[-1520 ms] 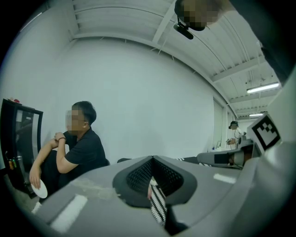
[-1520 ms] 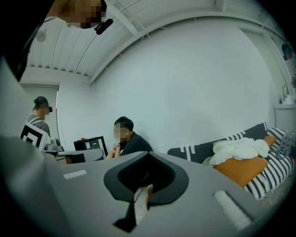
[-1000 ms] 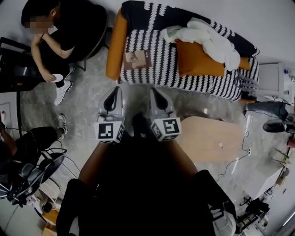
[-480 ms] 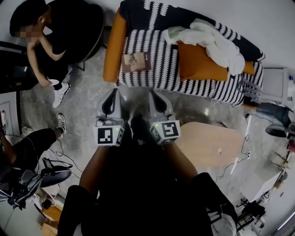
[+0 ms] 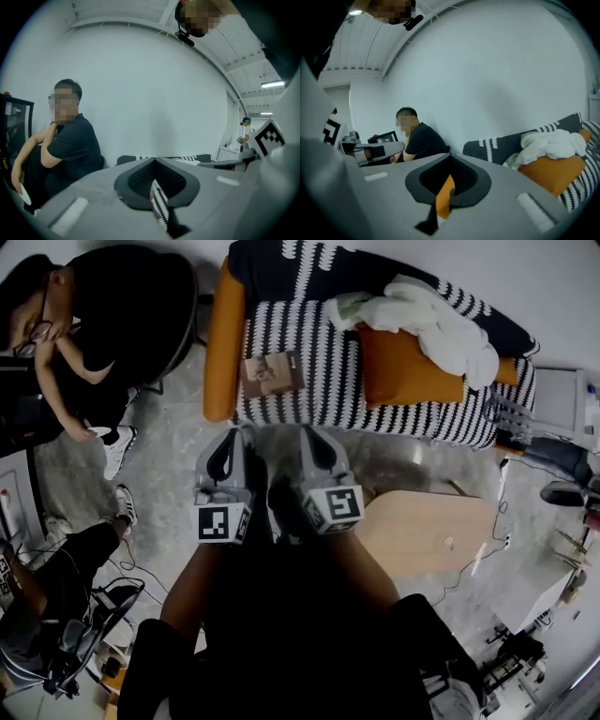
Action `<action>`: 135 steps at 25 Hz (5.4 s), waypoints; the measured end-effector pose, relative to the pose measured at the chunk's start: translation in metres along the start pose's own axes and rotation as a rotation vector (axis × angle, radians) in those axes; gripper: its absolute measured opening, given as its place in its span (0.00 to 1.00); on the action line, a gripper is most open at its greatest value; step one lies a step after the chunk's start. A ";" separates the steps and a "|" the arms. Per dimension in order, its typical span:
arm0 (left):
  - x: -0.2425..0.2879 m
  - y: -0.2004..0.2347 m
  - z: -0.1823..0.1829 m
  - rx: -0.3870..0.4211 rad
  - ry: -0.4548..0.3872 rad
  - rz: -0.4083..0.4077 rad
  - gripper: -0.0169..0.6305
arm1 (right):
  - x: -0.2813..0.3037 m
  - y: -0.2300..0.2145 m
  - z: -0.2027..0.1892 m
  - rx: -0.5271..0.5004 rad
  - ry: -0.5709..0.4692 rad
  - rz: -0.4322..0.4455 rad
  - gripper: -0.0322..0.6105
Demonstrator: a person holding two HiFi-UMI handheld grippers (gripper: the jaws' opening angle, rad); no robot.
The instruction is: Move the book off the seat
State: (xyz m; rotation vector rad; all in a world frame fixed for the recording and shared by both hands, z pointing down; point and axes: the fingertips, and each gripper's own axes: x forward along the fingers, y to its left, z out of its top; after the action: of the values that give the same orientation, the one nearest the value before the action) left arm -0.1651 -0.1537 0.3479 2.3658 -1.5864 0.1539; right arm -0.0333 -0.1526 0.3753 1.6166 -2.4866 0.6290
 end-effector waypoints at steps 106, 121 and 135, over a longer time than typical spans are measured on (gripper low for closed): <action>0.190 0.130 -0.308 -0.188 0.185 0.000 0.04 | 0.271 -0.165 -0.430 0.943 0.193 -0.088 0.34; 0.172 0.114 -0.307 -0.188 0.166 -0.002 0.04 | 0.247 -0.154 -0.378 0.492 0.214 -0.109 0.31; 0.185 0.086 -0.302 -0.163 0.176 -0.003 0.04 | 0.221 -0.171 -0.341 0.304 0.205 -0.138 0.29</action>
State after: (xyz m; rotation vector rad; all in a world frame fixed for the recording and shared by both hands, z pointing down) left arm -0.1513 -0.2592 0.6969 2.1667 -1.4549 0.2172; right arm -0.0198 -0.2642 0.8013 1.7003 -2.1953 1.1344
